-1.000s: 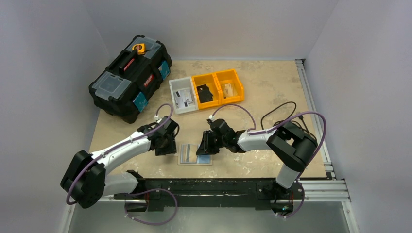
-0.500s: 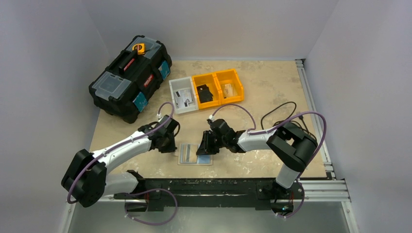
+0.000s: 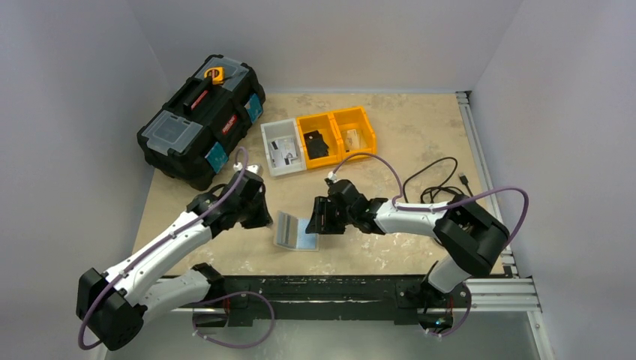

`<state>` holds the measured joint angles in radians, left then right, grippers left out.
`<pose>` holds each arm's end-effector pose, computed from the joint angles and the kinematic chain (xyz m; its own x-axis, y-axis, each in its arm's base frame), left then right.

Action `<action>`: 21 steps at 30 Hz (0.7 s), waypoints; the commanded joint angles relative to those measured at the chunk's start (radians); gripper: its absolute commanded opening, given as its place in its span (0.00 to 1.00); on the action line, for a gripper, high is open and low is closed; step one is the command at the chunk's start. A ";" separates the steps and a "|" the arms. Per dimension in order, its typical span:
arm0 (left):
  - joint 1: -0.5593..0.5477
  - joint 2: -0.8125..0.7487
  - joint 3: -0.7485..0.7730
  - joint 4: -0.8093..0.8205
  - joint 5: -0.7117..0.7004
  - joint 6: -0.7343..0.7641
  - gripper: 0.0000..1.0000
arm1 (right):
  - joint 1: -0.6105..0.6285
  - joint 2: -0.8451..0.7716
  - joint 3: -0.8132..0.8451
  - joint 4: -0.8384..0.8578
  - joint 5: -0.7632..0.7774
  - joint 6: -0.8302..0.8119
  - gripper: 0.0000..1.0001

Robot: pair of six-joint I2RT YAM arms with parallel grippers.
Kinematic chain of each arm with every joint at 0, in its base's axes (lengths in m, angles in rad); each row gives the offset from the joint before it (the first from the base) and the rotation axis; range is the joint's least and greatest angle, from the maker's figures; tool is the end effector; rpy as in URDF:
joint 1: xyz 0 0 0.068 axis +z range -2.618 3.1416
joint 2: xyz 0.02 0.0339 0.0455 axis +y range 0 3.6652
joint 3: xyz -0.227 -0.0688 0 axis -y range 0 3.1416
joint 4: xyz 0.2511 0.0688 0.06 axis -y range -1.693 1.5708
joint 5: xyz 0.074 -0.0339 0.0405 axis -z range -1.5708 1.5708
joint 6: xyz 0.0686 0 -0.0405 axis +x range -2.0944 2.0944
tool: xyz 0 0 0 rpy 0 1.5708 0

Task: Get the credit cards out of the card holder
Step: Remove the credit card from the card holder.

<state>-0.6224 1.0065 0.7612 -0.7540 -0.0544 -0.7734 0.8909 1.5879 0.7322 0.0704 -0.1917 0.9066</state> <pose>0.1922 -0.1333 0.1827 -0.8789 -0.2279 -0.4190 -0.0779 0.9353 -0.3451 0.1997 0.2678 0.0903 -0.9418 0.0646 -0.3298 -0.1728 0.7488 0.6399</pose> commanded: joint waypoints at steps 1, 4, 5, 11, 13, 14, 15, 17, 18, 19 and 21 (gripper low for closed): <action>-0.005 -0.016 0.057 -0.039 0.071 0.012 0.00 | -0.003 -0.034 0.049 -0.100 0.060 -0.041 0.50; -0.041 0.012 0.071 0.002 0.119 -0.013 0.00 | -0.003 -0.037 0.054 -0.106 0.063 -0.043 0.50; -0.060 0.028 0.084 0.014 0.120 -0.026 0.00 | -0.003 -0.039 0.053 -0.106 0.063 -0.042 0.50; -0.129 0.136 0.118 0.084 0.135 -0.102 0.00 | -0.003 -0.060 0.035 -0.108 0.075 -0.037 0.51; -0.129 0.148 0.124 0.101 0.141 -0.116 0.00 | -0.003 -0.068 0.035 -0.118 0.086 -0.036 0.51; -0.129 0.150 0.128 0.109 0.142 -0.118 0.00 | -0.002 -0.071 0.033 -0.120 0.087 -0.037 0.51; -0.129 0.153 0.134 0.106 0.133 -0.121 0.00 | -0.003 -0.075 0.031 -0.122 0.087 -0.036 0.51; -0.129 0.159 0.148 0.082 0.115 -0.113 0.00 | -0.004 -0.083 0.030 -0.123 0.090 -0.037 0.51; -0.129 0.159 0.153 0.071 0.107 -0.111 0.00 | -0.003 -0.084 0.031 -0.121 0.092 -0.037 0.51; -0.130 0.159 0.156 0.065 0.101 -0.108 0.00 | -0.003 -0.084 0.035 -0.122 0.096 -0.036 0.51; -0.129 0.156 0.159 0.047 0.083 -0.104 0.00 | -0.004 -0.082 0.043 -0.121 0.096 -0.034 0.51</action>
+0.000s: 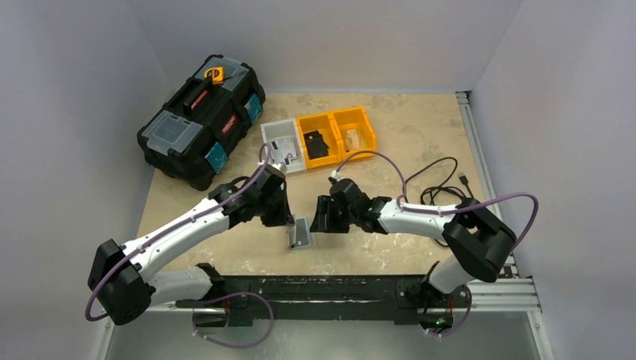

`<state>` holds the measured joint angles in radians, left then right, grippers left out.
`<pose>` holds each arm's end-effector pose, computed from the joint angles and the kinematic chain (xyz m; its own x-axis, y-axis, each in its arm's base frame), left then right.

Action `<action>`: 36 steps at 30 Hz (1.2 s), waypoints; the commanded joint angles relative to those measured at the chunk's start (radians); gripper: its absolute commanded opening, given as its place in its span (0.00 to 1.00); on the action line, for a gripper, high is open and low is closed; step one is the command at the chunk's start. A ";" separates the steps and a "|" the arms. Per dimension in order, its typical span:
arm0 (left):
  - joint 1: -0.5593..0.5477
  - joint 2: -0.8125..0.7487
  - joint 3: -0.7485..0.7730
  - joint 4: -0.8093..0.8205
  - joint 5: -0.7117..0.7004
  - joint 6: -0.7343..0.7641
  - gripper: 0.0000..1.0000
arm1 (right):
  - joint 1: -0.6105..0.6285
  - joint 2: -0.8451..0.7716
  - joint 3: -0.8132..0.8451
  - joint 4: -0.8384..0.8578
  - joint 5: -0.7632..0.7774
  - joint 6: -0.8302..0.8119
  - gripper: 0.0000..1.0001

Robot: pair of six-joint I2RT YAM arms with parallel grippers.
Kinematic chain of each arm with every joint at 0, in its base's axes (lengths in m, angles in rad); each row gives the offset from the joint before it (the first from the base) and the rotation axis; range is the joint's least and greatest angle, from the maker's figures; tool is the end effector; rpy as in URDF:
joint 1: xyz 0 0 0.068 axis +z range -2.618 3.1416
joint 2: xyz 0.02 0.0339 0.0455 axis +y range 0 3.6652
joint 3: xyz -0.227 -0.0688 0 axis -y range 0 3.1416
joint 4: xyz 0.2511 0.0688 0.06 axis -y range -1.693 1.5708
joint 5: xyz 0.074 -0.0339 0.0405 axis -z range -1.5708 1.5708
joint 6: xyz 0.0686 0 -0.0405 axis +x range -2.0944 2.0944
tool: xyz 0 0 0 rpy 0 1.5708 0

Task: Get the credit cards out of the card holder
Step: Remove the credit card from the card holder.

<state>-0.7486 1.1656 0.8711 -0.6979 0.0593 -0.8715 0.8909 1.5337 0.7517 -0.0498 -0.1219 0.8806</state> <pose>0.1922 -0.1841 0.1873 -0.9330 -0.1760 -0.3139 -0.0169 0.8927 -0.4503 0.1996 0.2601 0.1009 -0.9308 0.0661 -0.3595 -0.1659 0.8000 0.5766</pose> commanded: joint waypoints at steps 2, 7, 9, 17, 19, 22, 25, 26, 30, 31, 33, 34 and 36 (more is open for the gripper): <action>-0.002 -0.003 0.059 -0.043 -0.054 0.002 0.00 | -0.004 -0.023 0.034 -0.001 0.025 -0.008 0.51; 0.031 -0.005 0.037 -0.151 -0.198 0.036 0.00 | 0.008 0.005 0.050 0.003 0.025 -0.011 0.51; 0.076 -0.016 -0.019 -0.162 -0.220 0.048 0.00 | 0.016 0.020 0.057 0.003 0.027 -0.013 0.51; 0.230 0.034 -0.198 -0.044 -0.141 0.083 0.00 | 0.047 0.065 0.095 -0.008 0.043 -0.015 0.42; 0.232 0.077 -0.199 -0.013 -0.118 0.072 0.00 | 0.061 0.071 0.113 -0.017 0.056 -0.017 0.38; 0.231 0.106 -0.214 0.041 -0.085 0.062 0.00 | 0.078 0.084 0.143 -0.033 0.069 -0.017 0.31; 0.232 0.120 -0.213 0.050 -0.083 0.069 0.00 | 0.094 0.109 0.182 -0.052 0.075 -0.024 0.30; 0.232 0.122 -0.209 0.051 -0.086 0.073 0.00 | 0.099 0.119 0.194 -0.052 0.073 -0.026 0.30; 0.232 0.110 -0.195 0.047 -0.082 0.082 0.00 | 0.130 0.175 0.254 -0.050 0.055 -0.029 0.30; 0.230 0.098 -0.191 0.041 -0.082 0.084 0.00 | 0.135 0.188 0.266 -0.046 0.046 -0.026 0.29; 0.231 0.074 -0.180 0.023 -0.086 0.087 0.00 | 0.140 0.209 0.285 -0.030 0.025 -0.019 0.29; 0.232 0.059 -0.175 0.011 -0.088 0.091 0.01 | 0.141 0.218 0.293 -0.021 0.011 -0.015 0.29; 0.231 0.031 -0.159 -0.020 -0.096 0.100 0.09 | 0.144 0.237 0.311 -0.009 -0.005 -0.010 0.31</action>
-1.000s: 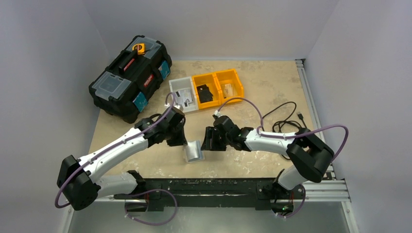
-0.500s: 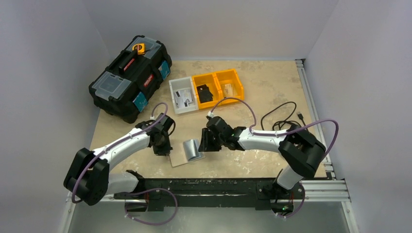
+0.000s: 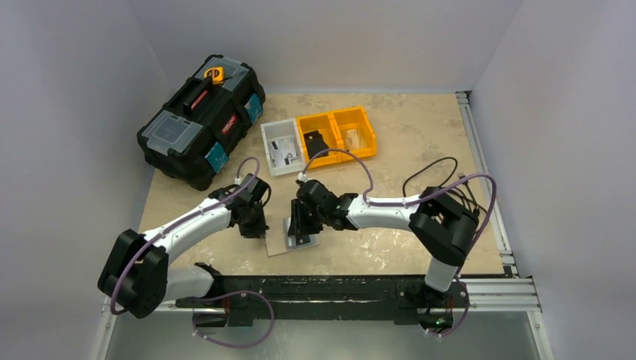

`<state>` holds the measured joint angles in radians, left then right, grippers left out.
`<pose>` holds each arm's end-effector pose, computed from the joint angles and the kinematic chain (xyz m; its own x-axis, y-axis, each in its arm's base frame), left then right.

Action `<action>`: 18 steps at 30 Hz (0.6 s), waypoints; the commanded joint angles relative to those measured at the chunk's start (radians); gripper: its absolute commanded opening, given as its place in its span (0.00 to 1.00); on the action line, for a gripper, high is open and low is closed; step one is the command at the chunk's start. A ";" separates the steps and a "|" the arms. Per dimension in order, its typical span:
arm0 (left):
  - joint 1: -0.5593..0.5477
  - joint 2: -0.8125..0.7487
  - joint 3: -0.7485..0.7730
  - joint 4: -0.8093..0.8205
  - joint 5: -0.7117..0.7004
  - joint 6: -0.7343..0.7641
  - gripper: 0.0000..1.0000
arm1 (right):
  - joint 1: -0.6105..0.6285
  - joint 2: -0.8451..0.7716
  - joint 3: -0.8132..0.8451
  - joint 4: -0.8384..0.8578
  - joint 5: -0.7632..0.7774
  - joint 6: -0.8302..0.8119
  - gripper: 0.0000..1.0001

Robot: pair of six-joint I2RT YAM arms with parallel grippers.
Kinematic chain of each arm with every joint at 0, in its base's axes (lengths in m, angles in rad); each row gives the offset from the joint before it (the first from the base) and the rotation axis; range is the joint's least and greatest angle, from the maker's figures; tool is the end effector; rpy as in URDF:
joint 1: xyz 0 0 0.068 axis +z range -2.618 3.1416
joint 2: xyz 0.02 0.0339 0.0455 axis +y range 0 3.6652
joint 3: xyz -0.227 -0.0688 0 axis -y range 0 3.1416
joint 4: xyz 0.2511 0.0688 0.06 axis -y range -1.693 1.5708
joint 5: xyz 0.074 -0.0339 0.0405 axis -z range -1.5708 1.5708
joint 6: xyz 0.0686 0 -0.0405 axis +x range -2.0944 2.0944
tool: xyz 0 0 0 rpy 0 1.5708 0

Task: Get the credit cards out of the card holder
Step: Remove the credit card from the card holder.

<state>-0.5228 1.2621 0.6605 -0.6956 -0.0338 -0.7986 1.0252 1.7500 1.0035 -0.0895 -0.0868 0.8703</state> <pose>0.2009 -0.1131 0.0999 -0.9339 -0.2882 -0.2118 -0.2549 0.9517 -0.1709 0.1926 0.3287 0.1048 -0.9223 -0.0516 -0.3830 -0.2740 0.7861 0.5540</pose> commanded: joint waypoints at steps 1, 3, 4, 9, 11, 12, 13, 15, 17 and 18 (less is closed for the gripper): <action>0.005 -0.083 0.059 -0.040 -0.008 0.032 0.16 | 0.011 0.029 0.071 0.032 -0.045 0.002 0.31; 0.007 -0.127 0.072 -0.076 -0.021 0.038 0.26 | 0.017 0.048 0.094 0.032 -0.054 0.003 0.32; 0.006 -0.151 0.080 -0.097 -0.029 0.041 0.31 | 0.021 0.057 0.111 0.031 -0.056 0.003 0.33; 0.006 -0.250 0.130 -0.185 -0.042 0.057 0.36 | 0.037 0.099 0.155 0.043 -0.071 0.012 0.42; 0.006 -0.275 0.147 -0.208 -0.035 0.062 0.36 | 0.042 0.123 0.168 0.052 -0.080 0.017 0.45; 0.005 -0.289 0.154 -0.215 -0.031 0.063 0.36 | 0.044 0.136 0.176 0.058 -0.086 0.021 0.46; 0.007 -0.301 0.161 -0.221 -0.029 0.064 0.36 | 0.045 0.149 0.181 0.065 -0.092 0.024 0.48; 0.005 -0.317 0.176 -0.228 -0.011 0.067 0.36 | 0.049 0.177 0.189 0.079 -0.101 0.033 0.48; 0.005 -0.332 0.186 -0.224 0.021 0.065 0.37 | 0.050 0.203 0.194 0.083 -0.117 0.042 0.50; 0.005 -0.340 0.187 -0.212 0.050 0.059 0.37 | 0.050 0.211 0.192 0.103 -0.124 0.045 0.51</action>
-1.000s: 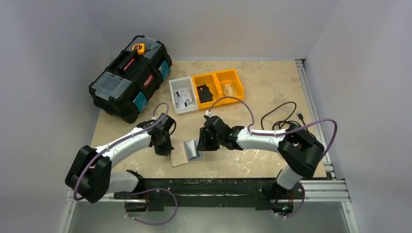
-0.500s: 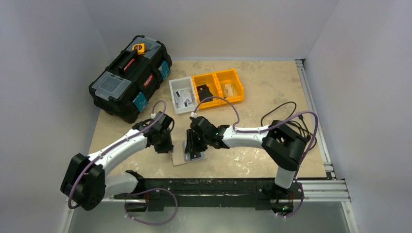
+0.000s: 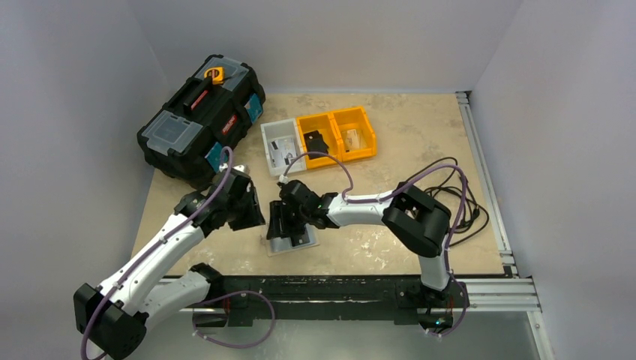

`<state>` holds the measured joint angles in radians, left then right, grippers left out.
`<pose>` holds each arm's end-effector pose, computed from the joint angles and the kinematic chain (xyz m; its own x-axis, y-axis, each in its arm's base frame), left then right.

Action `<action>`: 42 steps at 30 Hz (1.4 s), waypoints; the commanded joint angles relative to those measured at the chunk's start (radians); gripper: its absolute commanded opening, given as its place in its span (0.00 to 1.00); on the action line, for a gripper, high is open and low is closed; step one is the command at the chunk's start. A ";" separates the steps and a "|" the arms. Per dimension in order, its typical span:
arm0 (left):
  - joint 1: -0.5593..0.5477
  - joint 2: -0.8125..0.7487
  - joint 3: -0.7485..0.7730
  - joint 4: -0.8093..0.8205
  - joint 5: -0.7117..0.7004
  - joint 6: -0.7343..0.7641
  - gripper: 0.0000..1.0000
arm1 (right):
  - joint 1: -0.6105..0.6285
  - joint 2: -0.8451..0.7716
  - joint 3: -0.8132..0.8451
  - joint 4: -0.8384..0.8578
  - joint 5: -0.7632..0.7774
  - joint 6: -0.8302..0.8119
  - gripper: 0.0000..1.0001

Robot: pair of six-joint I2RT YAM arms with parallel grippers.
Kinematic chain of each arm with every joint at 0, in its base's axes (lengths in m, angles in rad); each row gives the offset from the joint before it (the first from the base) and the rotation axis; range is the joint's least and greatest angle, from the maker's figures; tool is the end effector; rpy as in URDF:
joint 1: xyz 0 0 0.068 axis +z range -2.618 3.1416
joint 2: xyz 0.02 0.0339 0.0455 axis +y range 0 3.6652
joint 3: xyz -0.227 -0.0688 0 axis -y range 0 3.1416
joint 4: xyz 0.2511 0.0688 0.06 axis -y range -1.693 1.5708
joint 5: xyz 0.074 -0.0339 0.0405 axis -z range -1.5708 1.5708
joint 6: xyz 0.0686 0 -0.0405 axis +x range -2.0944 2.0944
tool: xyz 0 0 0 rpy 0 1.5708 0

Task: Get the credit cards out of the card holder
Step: Remove the credit card from the card holder.

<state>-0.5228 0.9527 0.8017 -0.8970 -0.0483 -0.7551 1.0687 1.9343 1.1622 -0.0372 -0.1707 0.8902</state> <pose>0.1896 -0.1054 0.1966 -0.8742 -0.2863 -0.3923 -0.1665 0.9355 -0.3117 0.1920 0.3739 0.0910 -0.9344 -0.1105 -0.3386 -0.3083 0.7269 0.6136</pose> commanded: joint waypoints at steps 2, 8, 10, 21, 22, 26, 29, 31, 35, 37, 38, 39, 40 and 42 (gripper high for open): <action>0.005 -0.039 0.039 0.034 0.143 -0.010 0.37 | 0.005 0.036 0.027 0.075 -0.070 0.037 0.54; 0.005 -0.032 0.007 0.186 0.284 -0.122 0.37 | -0.010 -0.029 -0.008 0.092 -0.068 0.058 0.61; 0.004 -0.028 0.013 0.203 0.280 -0.139 0.37 | -0.029 -0.084 -0.042 0.088 -0.046 0.061 0.62; 0.004 0.096 -0.038 0.386 0.362 -0.187 0.33 | -0.134 -0.335 -0.227 -0.015 0.078 0.025 0.61; 0.004 0.116 -0.047 0.400 0.358 -0.185 0.33 | -0.135 -0.336 -0.228 -0.025 0.088 0.016 0.58; 0.005 0.214 -0.082 0.453 0.330 -0.153 0.32 | -0.135 -0.311 -0.207 -0.070 0.123 -0.034 0.37; 0.005 0.263 -0.133 0.510 0.323 -0.150 0.32 | -0.130 -0.291 -0.175 -0.116 0.161 -0.058 0.28; 0.005 0.285 -0.157 0.527 0.309 -0.153 0.32 | -0.130 -0.281 -0.168 -0.129 0.166 -0.070 0.23; 0.007 0.297 -0.214 0.572 0.292 -0.160 0.29 | -0.120 -0.253 -0.150 -0.147 0.170 -0.092 0.15; 0.009 0.306 -0.240 0.602 0.302 -0.162 0.26 | -0.109 -0.240 -0.141 -0.154 0.169 -0.097 0.12; 0.008 0.312 -0.251 0.615 0.305 -0.163 0.25 | -0.104 -0.234 -0.135 -0.159 0.181 -0.101 0.11; 0.008 0.315 -0.258 0.624 0.306 -0.165 0.24 | -0.100 -0.229 -0.131 -0.163 0.188 -0.102 0.10; 0.008 0.319 -0.264 0.633 0.308 -0.166 0.23 | -0.095 -0.223 -0.128 -0.166 0.192 -0.102 0.10; 0.008 0.324 -0.273 0.648 0.309 -0.165 0.23 | -0.091 -0.214 -0.127 -0.168 0.202 -0.102 0.08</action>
<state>-0.5217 1.2694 0.5457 -0.3397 0.2588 -0.9234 0.9623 1.7164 0.9932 -0.1822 -0.0139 0.8139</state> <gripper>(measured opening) 0.234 0.095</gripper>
